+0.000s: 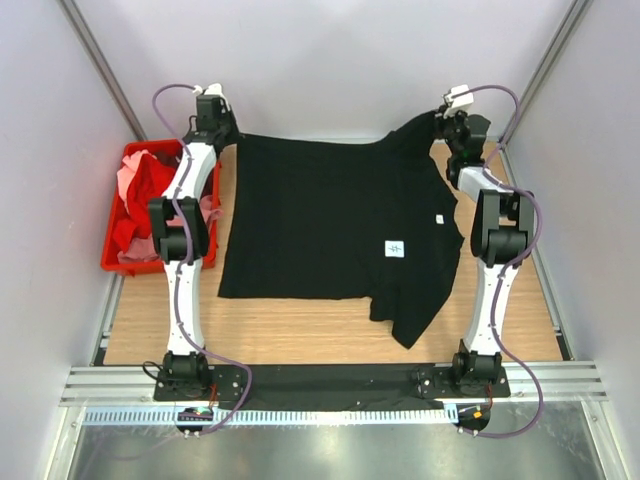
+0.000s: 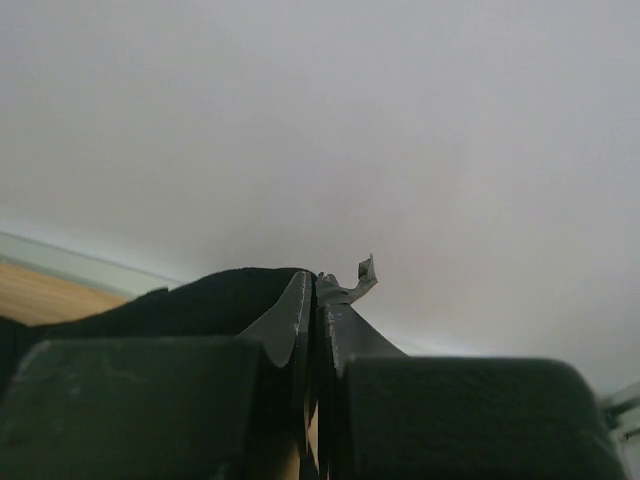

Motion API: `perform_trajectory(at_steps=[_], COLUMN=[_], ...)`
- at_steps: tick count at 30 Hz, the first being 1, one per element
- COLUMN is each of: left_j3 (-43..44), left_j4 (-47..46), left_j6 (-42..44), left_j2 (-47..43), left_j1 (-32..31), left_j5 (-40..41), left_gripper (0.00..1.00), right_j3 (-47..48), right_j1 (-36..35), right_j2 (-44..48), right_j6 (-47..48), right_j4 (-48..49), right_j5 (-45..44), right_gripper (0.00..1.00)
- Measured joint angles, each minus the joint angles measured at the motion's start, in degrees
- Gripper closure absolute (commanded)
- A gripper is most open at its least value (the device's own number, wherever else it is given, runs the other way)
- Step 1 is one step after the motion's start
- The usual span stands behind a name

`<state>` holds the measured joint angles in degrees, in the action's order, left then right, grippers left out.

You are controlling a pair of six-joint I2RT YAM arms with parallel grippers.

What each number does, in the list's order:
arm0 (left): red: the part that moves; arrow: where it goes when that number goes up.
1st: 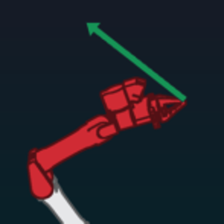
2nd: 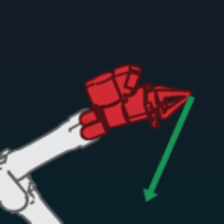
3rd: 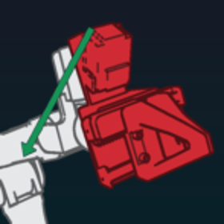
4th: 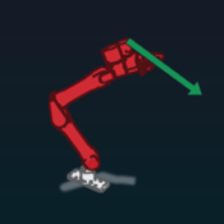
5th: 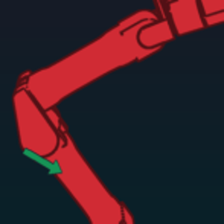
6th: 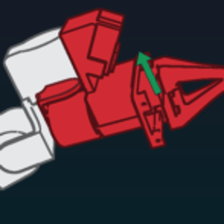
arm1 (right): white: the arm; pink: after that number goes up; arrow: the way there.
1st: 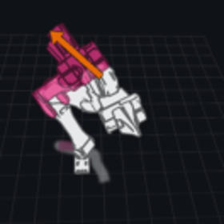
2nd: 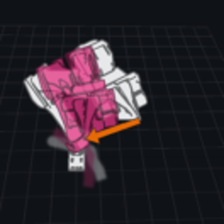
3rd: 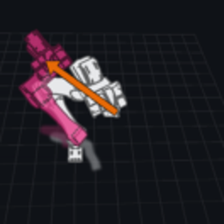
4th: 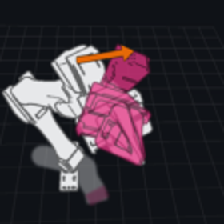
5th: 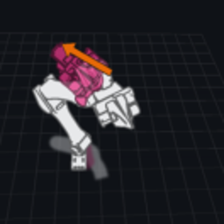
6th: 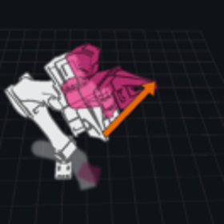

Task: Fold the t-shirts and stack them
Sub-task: Flatten the tshirt out, then fold the tshirt

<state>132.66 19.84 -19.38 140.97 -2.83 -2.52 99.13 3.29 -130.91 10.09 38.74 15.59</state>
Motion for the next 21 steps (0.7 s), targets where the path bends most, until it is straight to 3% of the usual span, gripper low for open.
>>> perform_trajectory(at_steps=[10, 21], left_j3=[-6.6, -17.3], left_j4=[-1.6, -0.2], left_j6=[1.4, 5.7], left_j2=[-0.2, -7.0], left_j1=[0.2, 0.3], left_j5=[-2.7, -0.9], left_gripper=[1.00, 1.00], right_j3=[-18.9, -34.7], right_j1=[0.2, 0.1], right_j2=[12.6, 26.5], right_j6=[3.7, 5.5], right_j4=[-3.3, -4.2], right_j5=[-3.5, -10.6], right_gripper=[0.99, 0.99])
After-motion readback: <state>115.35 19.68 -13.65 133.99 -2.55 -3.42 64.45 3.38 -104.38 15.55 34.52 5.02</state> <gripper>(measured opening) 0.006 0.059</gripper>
